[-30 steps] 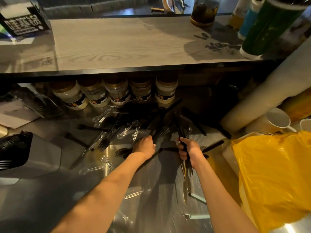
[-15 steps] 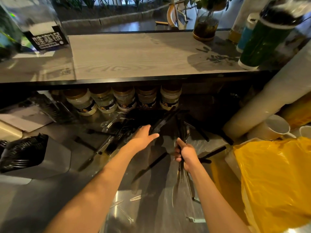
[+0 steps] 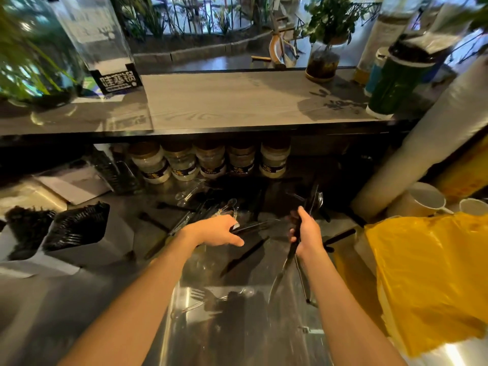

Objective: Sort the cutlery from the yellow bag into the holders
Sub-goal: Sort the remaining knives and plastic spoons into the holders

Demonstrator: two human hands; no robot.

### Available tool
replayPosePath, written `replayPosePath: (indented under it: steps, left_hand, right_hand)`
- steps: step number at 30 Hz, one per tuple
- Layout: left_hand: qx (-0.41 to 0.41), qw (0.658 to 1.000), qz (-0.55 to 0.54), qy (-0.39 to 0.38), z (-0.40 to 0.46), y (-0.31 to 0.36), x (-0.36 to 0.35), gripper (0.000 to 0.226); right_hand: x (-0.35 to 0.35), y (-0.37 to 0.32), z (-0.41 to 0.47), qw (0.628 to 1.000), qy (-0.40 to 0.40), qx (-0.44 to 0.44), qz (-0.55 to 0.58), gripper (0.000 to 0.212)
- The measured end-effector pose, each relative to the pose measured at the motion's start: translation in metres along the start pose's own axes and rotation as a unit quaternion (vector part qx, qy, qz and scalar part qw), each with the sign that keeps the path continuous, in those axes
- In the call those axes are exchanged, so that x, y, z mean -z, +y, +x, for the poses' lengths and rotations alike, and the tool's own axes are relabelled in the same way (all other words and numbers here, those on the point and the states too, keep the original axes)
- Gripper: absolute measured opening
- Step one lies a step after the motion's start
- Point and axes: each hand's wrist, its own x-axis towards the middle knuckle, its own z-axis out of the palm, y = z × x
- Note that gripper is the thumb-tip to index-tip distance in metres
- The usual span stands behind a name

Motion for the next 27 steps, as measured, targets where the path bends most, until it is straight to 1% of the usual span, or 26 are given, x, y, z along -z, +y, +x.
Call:
replayPosePath:
  steps: [2, 4, 7, 9, 12, 14, 16, 18, 21, 25, 27]
  left_hand:
    - [0.000, 1.000, 0.022, -0.014, -0.011, 0.001, -0.005, 0.035]
    - [-0.013, 1.000, -0.004, -0.019, -0.019, 0.005, -0.009, 0.031]
    - [-0.025, 0.999, -0.029, -0.028, -0.034, 0.012, -0.014, 0.022]
    - [-0.027, 0.999, -0.027, -0.034, -0.044, 0.013, -0.020, 0.017]
    - [-0.024, 0.999, -0.036, 0.012, -0.051, 0.005, -0.028, 0.012]
    - [-0.022, 0.998, -0.047, 0.043, -0.055, -0.003, -0.032, 0.010]
    - [-0.024, 0.996, -0.052, 0.065, -0.061, -0.010, -0.034, 0.012]
    - [-0.023, 0.994, -0.054, 0.091, -0.069, -0.018, -0.033, 0.016]
    - [-0.027, 0.994, -0.023, 0.104, -0.080, -0.035, -0.026, 0.024]
    - [-0.043, 0.996, 0.044, 0.067, -0.099, -0.060, -0.013, 0.027]
    - [-0.050, 0.995, 0.070, 0.058, -0.104, -0.067, -0.007, 0.024]
  right_hand:
    - [-0.004, -0.002, -0.015, 0.999, -0.026, -0.004, -0.028, 0.025]
    - [-0.011, 0.001, -0.026, 0.996, -0.049, -0.017, -0.069, 0.027]
    - [-0.021, 0.013, -0.036, 0.993, -0.092, -0.029, -0.067, 0.034]
    - [-0.026, 0.020, -0.047, 0.991, -0.106, -0.015, -0.074, 0.034]
    - [-0.036, 0.031, -0.064, 0.990, -0.118, 0.011, -0.076, 0.030]
    - [-0.047, 0.039, -0.076, 0.986, -0.124, 0.031, -0.111, 0.024]
    - [-0.057, 0.043, -0.086, 0.983, -0.126, 0.031, -0.130, 0.022]
    - [-0.064, 0.046, -0.093, 0.983, -0.139, 0.016, -0.123, 0.023]
    - [-0.071, 0.049, -0.097, 0.979, -0.164, -0.003, -0.118, 0.025]
    - [-0.084, 0.051, -0.105, 0.979, -0.155, 0.004, -0.134, 0.029]
    - [-0.096, 0.056, -0.114, 0.975, -0.176, 0.007, -0.137, 0.026]
